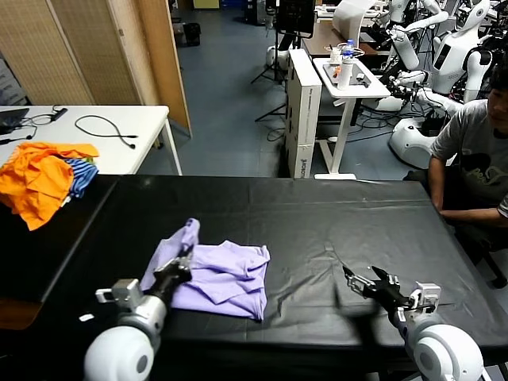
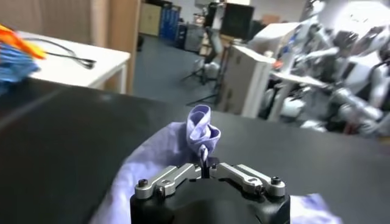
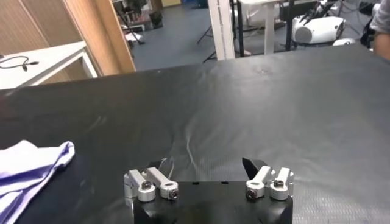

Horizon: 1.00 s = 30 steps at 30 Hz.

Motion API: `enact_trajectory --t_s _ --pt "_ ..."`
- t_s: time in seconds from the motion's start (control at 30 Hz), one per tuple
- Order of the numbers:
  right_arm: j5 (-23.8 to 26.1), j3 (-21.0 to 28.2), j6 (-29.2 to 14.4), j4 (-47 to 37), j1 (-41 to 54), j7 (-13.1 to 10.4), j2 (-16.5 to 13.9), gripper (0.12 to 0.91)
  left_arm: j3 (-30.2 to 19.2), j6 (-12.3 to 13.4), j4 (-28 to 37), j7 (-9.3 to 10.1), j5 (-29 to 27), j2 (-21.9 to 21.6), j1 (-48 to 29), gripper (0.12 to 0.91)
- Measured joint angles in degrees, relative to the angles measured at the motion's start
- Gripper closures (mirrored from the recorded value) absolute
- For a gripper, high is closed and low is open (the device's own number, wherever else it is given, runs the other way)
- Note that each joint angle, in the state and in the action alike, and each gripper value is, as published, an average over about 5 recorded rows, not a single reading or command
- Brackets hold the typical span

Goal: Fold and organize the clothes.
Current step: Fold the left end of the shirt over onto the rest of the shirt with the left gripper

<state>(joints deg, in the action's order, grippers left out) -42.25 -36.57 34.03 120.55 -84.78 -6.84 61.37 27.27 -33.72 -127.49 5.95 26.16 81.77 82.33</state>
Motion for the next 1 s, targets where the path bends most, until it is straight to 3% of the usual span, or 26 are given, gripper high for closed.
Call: enact_trajectory --t_s 0.3,1.0 --pt "0.2 0.2 0.0 -0.1 -0.1 0.0 0.4 0.118 -4.6 0.1 0.4 -0.22 -1.6 2.8 0.1 0.859" --pt "1.5 1.1 0.4 -0.4 0.7 0.2 0.4 0.118 -8.7 0.5 2.7 -0.3 -3.8 4.0 0.8 0.859"
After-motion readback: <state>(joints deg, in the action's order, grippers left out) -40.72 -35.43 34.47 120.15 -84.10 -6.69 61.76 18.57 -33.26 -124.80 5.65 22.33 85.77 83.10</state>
